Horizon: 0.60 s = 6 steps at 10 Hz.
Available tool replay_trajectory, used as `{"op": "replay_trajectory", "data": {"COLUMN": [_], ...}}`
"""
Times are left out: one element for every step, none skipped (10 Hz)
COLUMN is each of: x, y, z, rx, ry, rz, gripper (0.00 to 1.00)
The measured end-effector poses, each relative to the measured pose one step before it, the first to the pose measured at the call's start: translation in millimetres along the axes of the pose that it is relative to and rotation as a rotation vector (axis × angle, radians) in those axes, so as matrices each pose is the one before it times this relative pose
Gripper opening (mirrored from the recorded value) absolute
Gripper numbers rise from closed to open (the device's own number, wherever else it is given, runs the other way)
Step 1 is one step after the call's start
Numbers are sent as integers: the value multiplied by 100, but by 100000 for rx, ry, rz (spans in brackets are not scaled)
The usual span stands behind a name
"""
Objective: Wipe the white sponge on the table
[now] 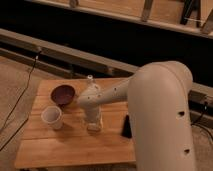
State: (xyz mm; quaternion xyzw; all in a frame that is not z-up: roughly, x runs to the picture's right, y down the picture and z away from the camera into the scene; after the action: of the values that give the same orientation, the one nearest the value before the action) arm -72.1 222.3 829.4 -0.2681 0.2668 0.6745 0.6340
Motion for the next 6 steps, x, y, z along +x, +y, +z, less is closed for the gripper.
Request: {"op": "replay_trajectory", "data": {"x": [-203,-206,-226,-150,-71,-43], "y": [2,-7,-203,-264,-189,-166], "z": [40,29,38,83,47,59], "rx": [176,163,313,264,112,84], "ry": [54,14,-29,81,82,47], "rz": [-326,-270,170,433,435,324], "gripper": [65,61,52,40,31,22]}}
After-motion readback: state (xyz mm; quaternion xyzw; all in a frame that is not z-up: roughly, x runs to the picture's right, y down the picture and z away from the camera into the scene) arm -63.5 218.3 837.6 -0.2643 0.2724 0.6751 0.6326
